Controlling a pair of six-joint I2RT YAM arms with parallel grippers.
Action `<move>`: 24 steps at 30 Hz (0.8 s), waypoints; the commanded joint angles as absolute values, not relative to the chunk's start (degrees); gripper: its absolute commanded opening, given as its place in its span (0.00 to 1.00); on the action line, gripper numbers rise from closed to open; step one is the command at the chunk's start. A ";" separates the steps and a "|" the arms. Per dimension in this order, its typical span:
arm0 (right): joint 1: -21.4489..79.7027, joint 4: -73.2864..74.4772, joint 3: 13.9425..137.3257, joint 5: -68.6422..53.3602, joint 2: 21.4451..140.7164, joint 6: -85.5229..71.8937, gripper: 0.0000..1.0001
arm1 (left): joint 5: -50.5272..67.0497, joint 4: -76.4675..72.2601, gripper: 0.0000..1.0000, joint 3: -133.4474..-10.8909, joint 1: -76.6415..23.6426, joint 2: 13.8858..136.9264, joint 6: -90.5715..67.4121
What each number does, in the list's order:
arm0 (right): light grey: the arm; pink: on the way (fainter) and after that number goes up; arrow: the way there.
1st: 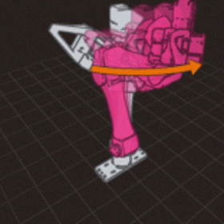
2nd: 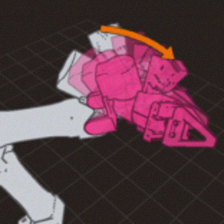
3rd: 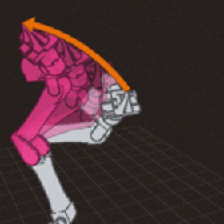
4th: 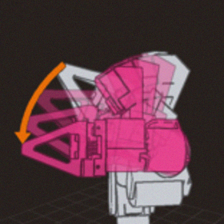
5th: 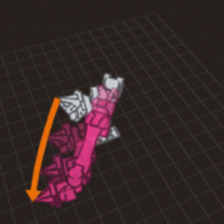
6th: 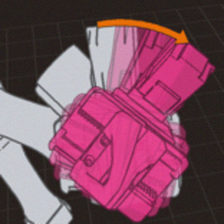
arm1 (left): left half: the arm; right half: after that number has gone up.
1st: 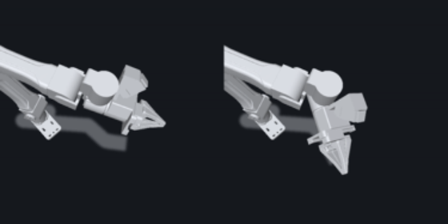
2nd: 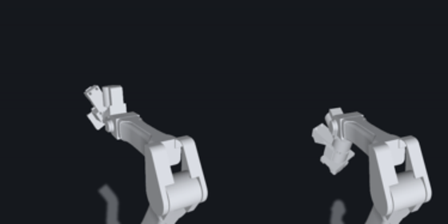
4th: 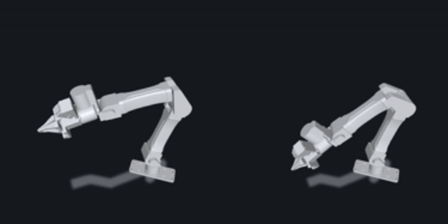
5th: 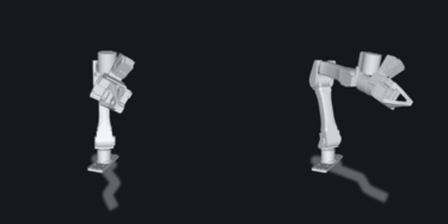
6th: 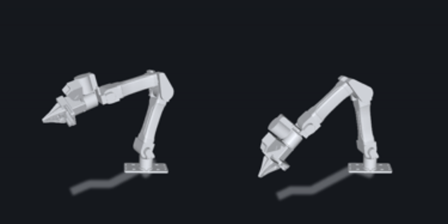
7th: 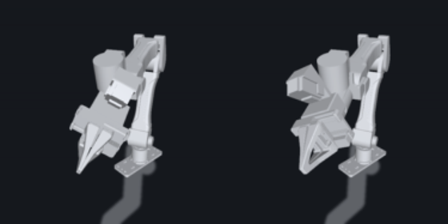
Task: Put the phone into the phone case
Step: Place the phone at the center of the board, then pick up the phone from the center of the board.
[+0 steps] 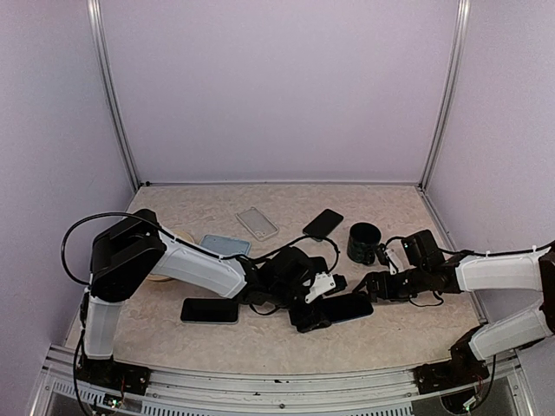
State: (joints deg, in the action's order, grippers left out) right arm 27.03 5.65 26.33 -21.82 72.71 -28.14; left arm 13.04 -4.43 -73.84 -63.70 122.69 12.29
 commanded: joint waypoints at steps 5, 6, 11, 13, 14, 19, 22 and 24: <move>27.86 4.30 26.22 -22.50 72.74 -28.63 1.00 | 13.45 -4.22 0.99 -75.15 -63.75 123.77 13.16; 27.93 4.26 26.34 -22.54 72.89 -28.64 1.00 | 13.51 -4.34 0.99 -75.21 -63.84 123.75 13.18; 28.19 3.83 26.63 -22.60 73.88 -28.72 1.00 | 14.13 -4.27 0.99 -76.93 -63.83 124.55 13.44; 28.42 3.50 26.72 -22.61 74.36 -28.89 1.00 | 14.52 -3.58 0.99 -78.44 -63.78 125.65 13.66; 28.54 3.32 26.65 -22.60 74.48 -29.04 1.00 | 14.66 -3.02 0.99 -79.19 -63.73 126.14 13.75; 29.00 3.00 26.29 -22.40 74.31 -29.33 1.00 | 15.55 -1.69 0.99 -81.55 -63.35 128.60 13.83; 29.09 3.15 25.98 -22.09 73.73 -29.42 1.00 | 16.14 -0.93 0.99 -81.95 -63.15 129.15 13.95; 29.09 3.10 25.85 -22.01 73.57 -29.40 1.00 | 16.32 -0.22 0.99 -82.40 -63.18 129.45 14.27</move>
State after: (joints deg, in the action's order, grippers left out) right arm 28.38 3.90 26.30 -22.11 73.97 -28.88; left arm 14.76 -2.96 -80.90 -63.42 127.48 13.58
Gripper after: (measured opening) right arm 0.997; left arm 0.989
